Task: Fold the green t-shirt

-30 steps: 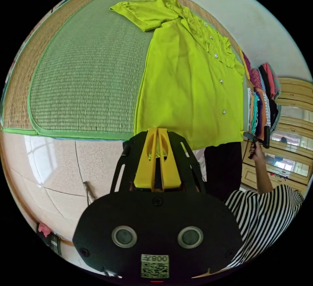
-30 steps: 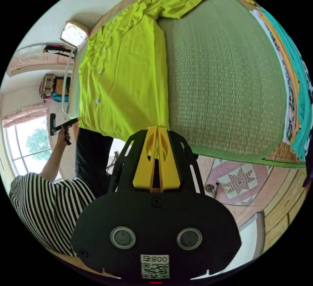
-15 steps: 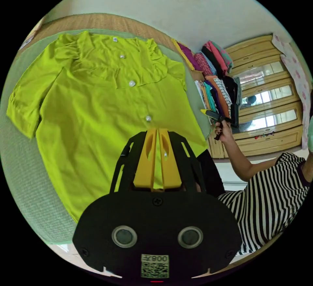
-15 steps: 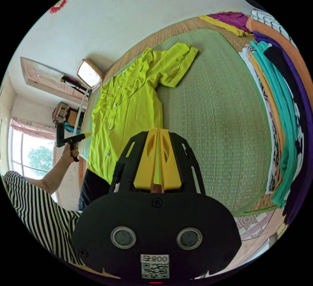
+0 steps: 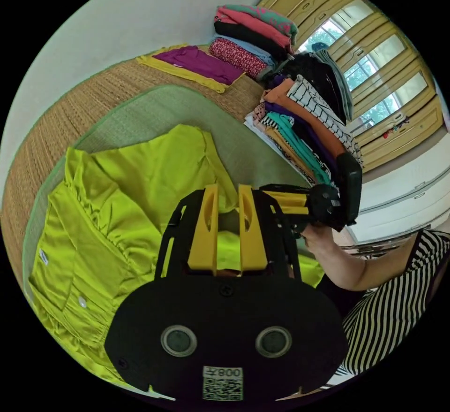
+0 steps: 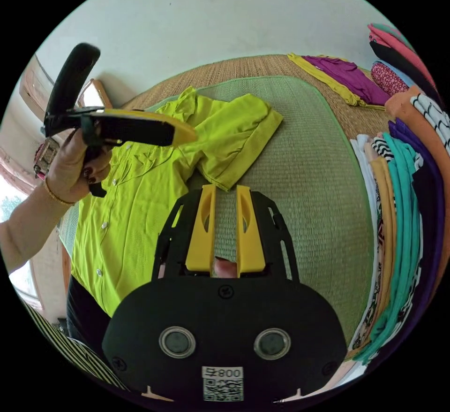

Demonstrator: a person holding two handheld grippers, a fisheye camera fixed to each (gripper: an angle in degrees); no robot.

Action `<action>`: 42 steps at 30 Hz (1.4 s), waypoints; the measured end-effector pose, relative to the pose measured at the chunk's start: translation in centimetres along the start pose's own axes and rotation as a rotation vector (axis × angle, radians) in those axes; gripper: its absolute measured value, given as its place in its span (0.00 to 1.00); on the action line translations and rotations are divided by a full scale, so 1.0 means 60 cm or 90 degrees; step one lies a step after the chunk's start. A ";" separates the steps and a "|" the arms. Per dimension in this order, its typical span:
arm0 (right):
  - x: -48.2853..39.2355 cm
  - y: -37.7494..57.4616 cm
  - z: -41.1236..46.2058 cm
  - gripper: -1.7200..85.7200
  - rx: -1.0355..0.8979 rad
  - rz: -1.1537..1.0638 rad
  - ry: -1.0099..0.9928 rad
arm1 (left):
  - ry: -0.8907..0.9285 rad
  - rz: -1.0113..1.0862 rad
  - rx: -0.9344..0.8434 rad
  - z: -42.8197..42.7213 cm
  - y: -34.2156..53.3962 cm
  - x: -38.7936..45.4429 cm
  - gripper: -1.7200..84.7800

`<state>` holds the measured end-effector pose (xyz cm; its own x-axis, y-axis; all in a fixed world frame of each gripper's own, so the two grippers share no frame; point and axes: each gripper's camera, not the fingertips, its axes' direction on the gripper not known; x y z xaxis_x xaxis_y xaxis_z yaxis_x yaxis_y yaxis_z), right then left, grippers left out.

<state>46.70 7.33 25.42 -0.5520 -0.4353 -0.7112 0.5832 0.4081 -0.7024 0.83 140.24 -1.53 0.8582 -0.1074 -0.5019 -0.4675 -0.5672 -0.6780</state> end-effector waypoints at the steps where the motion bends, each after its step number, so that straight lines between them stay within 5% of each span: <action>1: -0.004 0.000 0.007 0.10 0.001 -0.003 -0.002 | -0.012 0.012 -0.011 0.017 -0.038 0.001 0.10; 15: -0.017 -0.018 0.026 0.04 0.003 -0.013 0.018 | -0.226 0.082 -0.099 0.166 -0.304 -0.010 0.05; 25: -0.013 -0.031 0.005 0.02 0.078 -0.030 -0.030 | -0.078 -0.023 0.065 0.066 -0.342 -0.113 0.03; 34: -0.058 -0.041 -0.029 0.02 0.173 -0.127 -0.128 | 0.091 -0.194 0.282 -0.060 -0.235 -0.278 0.03; 42: -0.106 -0.070 0.035 0.02 0.045 -0.224 -0.181 | 0.116 -0.367 0.250 -0.036 -0.143 -0.412 0.04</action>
<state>49.01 6.72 32.98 -0.5439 -0.7444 -0.3873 0.4350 0.1445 -0.8887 -15.92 146.01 17.85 0.9971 -0.0331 0.0684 0.0584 -0.2425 -0.9684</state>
